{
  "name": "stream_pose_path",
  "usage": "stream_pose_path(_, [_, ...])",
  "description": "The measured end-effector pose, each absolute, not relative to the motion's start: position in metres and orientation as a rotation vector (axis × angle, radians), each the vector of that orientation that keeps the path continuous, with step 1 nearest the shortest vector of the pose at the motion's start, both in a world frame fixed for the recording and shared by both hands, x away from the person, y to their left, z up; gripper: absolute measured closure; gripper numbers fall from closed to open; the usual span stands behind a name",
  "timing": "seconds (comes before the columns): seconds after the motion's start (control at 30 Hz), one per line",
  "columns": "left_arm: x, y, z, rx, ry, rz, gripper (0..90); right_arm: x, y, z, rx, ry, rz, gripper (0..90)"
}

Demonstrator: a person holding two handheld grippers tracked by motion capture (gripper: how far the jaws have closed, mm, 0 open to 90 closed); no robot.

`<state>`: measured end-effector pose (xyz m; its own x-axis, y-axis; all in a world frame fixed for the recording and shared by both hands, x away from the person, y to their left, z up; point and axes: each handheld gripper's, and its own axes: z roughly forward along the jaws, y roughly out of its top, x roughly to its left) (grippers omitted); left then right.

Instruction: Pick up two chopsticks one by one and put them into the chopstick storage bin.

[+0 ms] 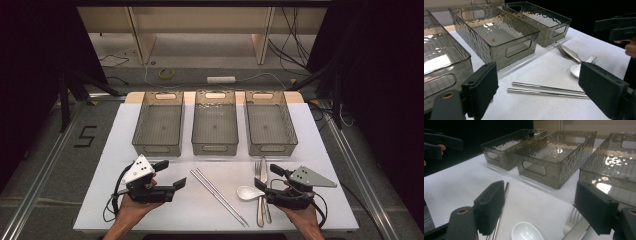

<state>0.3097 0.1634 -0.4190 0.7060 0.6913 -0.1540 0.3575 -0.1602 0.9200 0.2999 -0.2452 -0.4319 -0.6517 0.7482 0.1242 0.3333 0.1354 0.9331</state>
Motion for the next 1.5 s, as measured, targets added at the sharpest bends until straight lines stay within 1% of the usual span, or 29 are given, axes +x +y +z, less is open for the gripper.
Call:
stream_pose_path(0.23, [0.314, 0.159, -0.417, 1.812, 0.823, 0.347, 15.4, 0.300, -0.245, -0.432, 1.040, 2.049, 1.513, 25.4])
stream_pose_path(0.47, [0.323, 0.151, -0.412, 1.898, 0.815, 0.337, 15.5, 0.299, -0.246, -0.431, 1.040, 2.041, 1.512, 25.5])
stream_pose_path(0.6, [0.333, 0.141, -0.407, 2.012, 0.768, 0.311, 15.5, 0.300, -0.247, -0.430, 1.040, 2.043, 1.506, 25.5])
stream_pose_path(0.67, [0.338, 0.136, -0.403, 2.046, 0.739, 0.320, 16.0, 0.300, -0.247, -0.430, 1.040, 2.045, 1.505, 25.5])
stream_pose_path(0.9, [0.354, 0.109, -0.400, 2.234, 0.644, 0.264, 16.2, 0.301, -0.248, -0.431, 1.045, 2.055, 1.499, 25.5])
stream_pose_path(1.1, [0.364, 0.093, -0.407, 2.363, 0.564, 0.240, 16.6, 0.301, -0.247, -0.431, 1.049, 2.075, 1.493, 25.5])
stream_pose_path(1.27, [0.373, 0.078, -0.415, 2.461, 0.479, 0.192, 17.1, 0.302, -0.247, -0.432, 1.049, 2.083, 1.491, 25.5])
stream_pose_path(1.4, [0.380, 0.068, -0.423, 2.505, 0.405, 0.188, 18.9, 0.302, -0.246, -0.432, 1.047, 2.091, 1.488, 25.5])
stream_pose_path(1.5, [0.383, 0.061, -0.431, 2.552, 0.361, 0.151, 19.4, 0.302, -0.245, -0.432, 1.047, 2.096, 1.490, 25.4])
